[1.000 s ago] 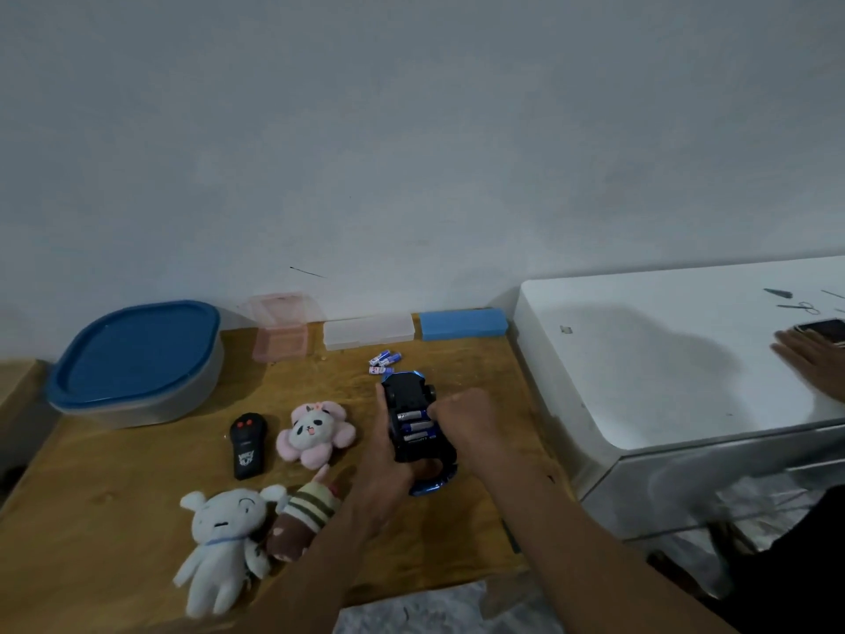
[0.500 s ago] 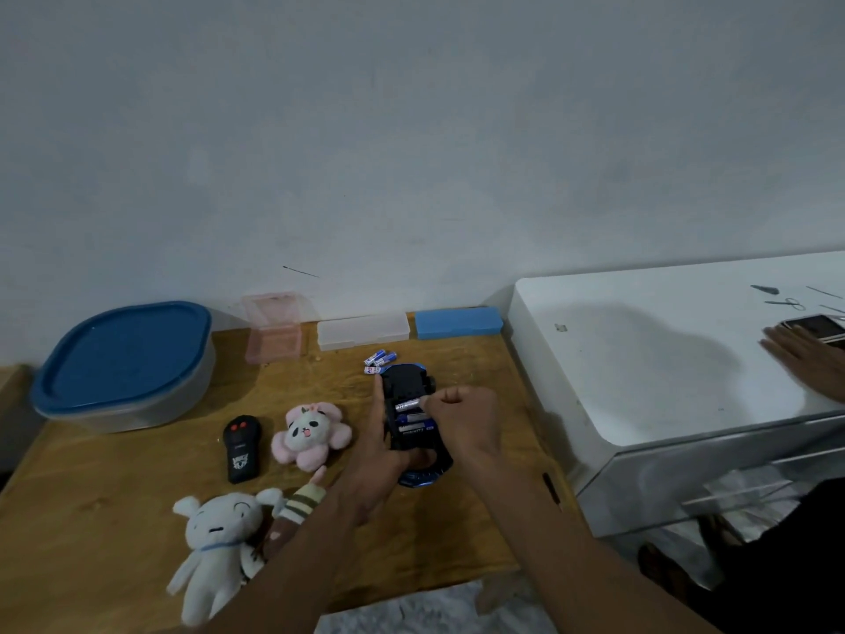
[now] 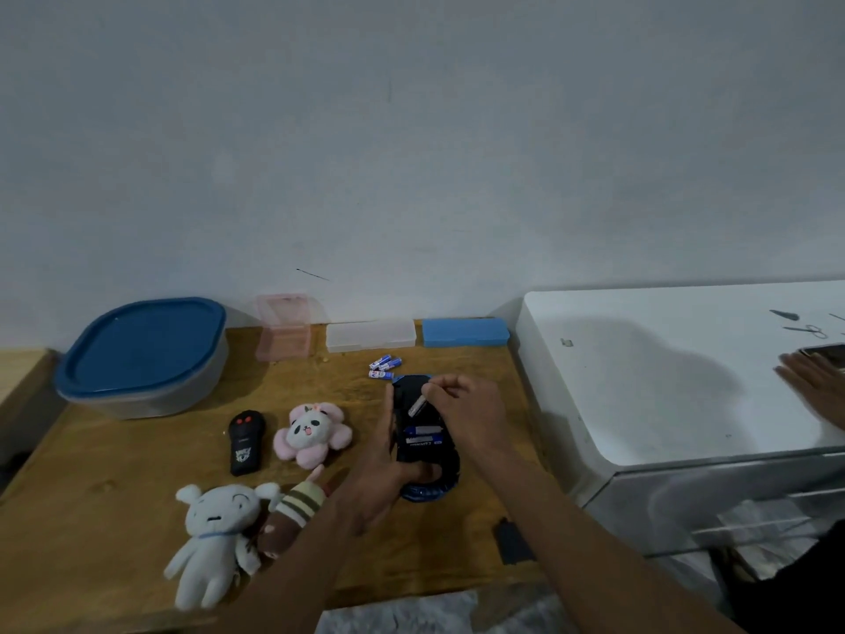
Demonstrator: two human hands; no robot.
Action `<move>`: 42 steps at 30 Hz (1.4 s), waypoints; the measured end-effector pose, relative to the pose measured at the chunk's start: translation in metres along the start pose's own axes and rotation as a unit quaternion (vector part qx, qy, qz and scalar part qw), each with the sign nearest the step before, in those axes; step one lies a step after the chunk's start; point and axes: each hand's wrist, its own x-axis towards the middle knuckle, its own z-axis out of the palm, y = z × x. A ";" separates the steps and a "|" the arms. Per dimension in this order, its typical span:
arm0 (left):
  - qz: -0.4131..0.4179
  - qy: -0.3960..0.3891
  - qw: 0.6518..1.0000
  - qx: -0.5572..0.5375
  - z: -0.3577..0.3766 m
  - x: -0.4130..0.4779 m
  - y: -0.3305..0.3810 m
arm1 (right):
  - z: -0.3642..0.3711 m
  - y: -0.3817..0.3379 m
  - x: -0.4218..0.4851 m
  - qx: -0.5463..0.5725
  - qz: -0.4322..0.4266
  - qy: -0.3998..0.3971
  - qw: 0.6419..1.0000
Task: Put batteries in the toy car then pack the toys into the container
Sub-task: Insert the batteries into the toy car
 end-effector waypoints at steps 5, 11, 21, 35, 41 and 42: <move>0.007 -0.007 0.999 0.031 0.007 -0.006 0.005 | -0.014 -0.001 0.008 0.021 0.018 -0.059 0.998; -0.037 -0.063 0.997 0.028 0.003 -0.007 0.006 | -0.031 0.012 0.010 -0.203 -0.134 -0.203 0.948; -0.086 -0.116 0.984 0.105 -0.014 -0.019 0.005 | -0.031 0.002 0.009 -0.403 -0.372 -0.346 0.761; -0.078 -0.112 0.988 0.076 -0.014 -0.028 -0.003 | -0.032 0.005 0.003 -0.367 -0.387 -0.379 0.756; -0.060 -0.094 0.992 0.058 -0.014 -0.029 0.006 | -0.037 0.017 -0.004 -0.113 -0.156 -0.248 0.949; -0.055 -0.093 0.992 0.058 -0.013 -0.028 0.008 | -0.037 0.016 -0.005 -0.072 -0.121 -0.218 0.966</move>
